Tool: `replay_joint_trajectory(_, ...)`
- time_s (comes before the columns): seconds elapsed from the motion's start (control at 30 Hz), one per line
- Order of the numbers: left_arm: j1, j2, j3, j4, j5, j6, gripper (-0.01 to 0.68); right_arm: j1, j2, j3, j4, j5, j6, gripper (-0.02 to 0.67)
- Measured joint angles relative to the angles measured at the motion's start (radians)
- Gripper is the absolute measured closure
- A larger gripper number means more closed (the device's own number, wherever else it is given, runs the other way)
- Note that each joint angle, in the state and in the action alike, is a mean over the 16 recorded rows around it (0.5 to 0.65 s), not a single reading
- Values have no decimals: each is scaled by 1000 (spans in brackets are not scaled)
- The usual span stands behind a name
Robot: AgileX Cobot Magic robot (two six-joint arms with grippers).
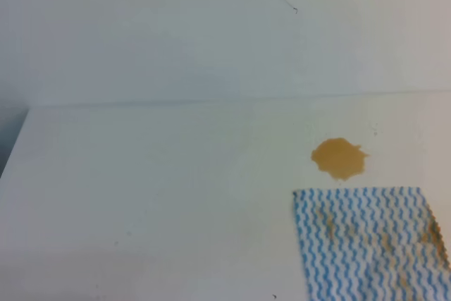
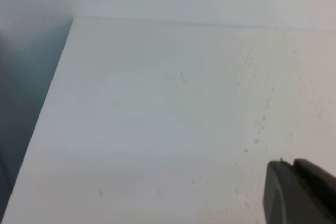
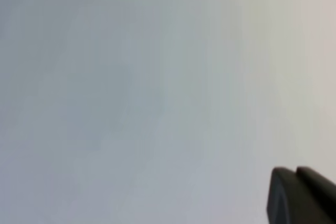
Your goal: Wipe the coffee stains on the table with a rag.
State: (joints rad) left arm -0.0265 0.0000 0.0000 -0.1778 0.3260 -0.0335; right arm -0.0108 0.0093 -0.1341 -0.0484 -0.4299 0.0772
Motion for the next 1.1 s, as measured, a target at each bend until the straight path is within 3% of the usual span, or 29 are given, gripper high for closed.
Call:
replay_joint_trajectory(0.3,0,0,0,0,0,0,677,0,153,-293,-44,661,12,652)
replay_joint_trajectory(0.47,0,0,0,0,0,0,677,0,322,-424,19,882,-90,652)
replay_joint_trajectory(0.77,0,0,0,0,0,0,677,1,654,-551,271,1012,-405,623)
replay_joint_trajectory(1.1,0,0,0,0,0,1,677,6,970,-636,592,1062,-719,426)
